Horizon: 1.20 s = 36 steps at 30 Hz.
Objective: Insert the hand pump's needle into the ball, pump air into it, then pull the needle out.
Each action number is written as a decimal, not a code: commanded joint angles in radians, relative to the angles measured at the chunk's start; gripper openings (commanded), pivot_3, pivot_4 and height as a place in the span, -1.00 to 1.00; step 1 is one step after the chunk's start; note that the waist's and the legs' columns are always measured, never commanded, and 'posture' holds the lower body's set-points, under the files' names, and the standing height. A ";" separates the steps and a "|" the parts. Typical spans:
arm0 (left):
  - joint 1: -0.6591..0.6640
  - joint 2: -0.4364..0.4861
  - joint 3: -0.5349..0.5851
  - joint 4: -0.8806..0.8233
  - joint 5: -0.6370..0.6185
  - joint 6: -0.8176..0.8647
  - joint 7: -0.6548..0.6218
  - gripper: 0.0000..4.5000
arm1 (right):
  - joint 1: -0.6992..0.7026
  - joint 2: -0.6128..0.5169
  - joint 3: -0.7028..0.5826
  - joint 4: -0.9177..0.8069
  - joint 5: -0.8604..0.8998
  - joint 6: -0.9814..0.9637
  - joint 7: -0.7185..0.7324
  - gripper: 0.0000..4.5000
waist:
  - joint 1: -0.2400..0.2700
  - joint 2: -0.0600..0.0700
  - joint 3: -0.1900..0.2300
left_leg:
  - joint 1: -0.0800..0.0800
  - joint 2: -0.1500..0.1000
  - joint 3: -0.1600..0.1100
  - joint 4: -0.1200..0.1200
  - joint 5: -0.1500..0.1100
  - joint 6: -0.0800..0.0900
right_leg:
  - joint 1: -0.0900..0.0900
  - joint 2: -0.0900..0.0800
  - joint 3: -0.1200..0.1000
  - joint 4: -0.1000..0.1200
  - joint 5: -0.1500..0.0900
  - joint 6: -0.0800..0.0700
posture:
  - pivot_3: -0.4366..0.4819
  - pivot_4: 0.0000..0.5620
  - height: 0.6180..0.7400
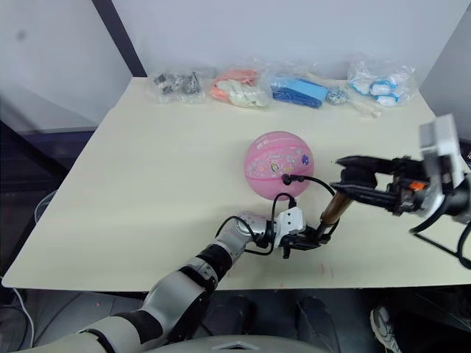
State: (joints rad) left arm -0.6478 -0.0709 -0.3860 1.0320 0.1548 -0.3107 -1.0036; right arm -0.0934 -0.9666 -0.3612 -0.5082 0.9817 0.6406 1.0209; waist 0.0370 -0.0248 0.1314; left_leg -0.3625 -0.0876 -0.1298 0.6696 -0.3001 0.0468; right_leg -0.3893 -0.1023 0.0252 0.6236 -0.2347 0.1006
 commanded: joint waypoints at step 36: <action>0.032 0.028 -0.009 0.089 0.024 0.057 0.001 -0.51 | -0.216 -0.112 -0.185 0.035 0.272 0.152 -0.095 -0.23 | 0.003 0.008 0.011 | -0.007 -0.003 -0.004 0.000 0.001 -0.001 | -0.003 -0.002 -0.003 0.000 0.001 -0.002 | -0.05 -0.47 1.00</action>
State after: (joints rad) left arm -0.6605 -0.0754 -0.3837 1.0323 0.1393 -0.3112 -1.0267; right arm -0.2717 -1.0605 -0.4597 -0.4693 1.2105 0.8045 0.9300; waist 0.0398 -0.0168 0.1428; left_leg -0.3695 -0.0906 -0.1336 0.6699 -0.2991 0.0458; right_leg -0.3922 -0.1046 0.0220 0.6233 -0.2340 0.0990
